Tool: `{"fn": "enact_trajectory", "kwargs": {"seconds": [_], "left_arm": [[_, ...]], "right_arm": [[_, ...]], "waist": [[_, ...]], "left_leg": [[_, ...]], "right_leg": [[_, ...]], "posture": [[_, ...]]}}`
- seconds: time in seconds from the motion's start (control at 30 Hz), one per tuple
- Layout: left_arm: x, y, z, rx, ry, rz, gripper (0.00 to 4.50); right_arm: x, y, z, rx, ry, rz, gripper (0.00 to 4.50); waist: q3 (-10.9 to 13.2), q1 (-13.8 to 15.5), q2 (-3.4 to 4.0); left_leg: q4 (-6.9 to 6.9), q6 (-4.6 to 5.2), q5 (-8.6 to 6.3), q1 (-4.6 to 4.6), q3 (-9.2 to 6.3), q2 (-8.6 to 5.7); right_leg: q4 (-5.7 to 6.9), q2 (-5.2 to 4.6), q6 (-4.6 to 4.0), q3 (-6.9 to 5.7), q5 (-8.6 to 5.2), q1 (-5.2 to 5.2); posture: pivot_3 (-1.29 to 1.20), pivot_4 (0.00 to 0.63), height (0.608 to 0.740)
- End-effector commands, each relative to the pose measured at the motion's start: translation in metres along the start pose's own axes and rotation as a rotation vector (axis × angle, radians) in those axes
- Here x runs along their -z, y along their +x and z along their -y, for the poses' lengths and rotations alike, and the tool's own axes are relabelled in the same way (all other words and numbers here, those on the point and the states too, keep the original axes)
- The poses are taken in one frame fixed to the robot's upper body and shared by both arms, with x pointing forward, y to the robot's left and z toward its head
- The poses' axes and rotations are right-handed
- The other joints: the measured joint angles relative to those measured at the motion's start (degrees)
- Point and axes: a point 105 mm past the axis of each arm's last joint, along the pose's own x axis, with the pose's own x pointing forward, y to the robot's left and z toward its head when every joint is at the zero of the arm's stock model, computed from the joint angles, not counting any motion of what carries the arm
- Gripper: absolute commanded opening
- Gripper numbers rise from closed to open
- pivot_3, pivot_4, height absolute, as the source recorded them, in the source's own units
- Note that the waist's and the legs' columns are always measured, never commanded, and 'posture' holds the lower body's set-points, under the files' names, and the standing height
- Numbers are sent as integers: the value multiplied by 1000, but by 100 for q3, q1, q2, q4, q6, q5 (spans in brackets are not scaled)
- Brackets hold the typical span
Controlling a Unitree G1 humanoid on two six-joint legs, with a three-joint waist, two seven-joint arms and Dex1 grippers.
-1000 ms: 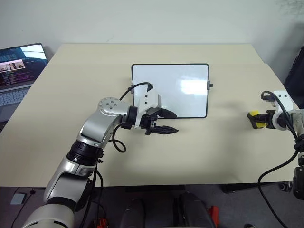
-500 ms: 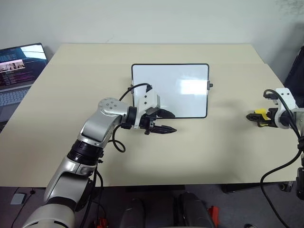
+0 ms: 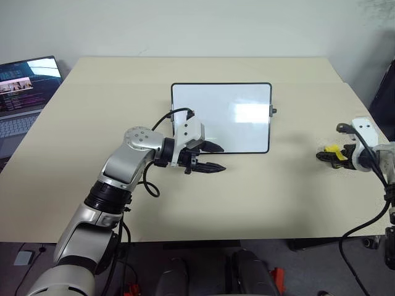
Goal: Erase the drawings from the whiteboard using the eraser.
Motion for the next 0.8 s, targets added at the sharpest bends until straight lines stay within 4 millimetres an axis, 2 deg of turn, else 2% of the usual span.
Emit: {"fn": "enact_trajectory", "kwargs": {"seconds": [0.03,0.37,0.63,0.8], "left_arm": [[-8,-8,-4,-19,47,6,2785],[-3,-17,-8,-30,42,-28,2785],[-2,-21,-15,-48,44,-39,2785],[-5,-22,-24,-82,55,-43,2785]], "right_arm": [[-15,-7,6,35,-44,62,4468],[-20,-2,1,46,-157,80,4468],[-41,-16,-7,60,-241,156,4468],[-58,-20,-3,129,-306,198,4468]], "waist": [[0,-4,0],[0,-3,0],[0,1,1],[0,-5,1]], "left_leg": [[0,0,0,1,0,0],[0,0,0,2,0,0],[1,0,0,2,-1,0],[2,0,0,2,0,0]], "right_leg": [[0,0,0,0,0,0],[2,0,0,0,0,1],[2,0,0,-1,0,1],[2,0,0,0,0,1]], "posture": [[0,150,740],[0,150,740],[0,150,740],[0,150,740]]}}
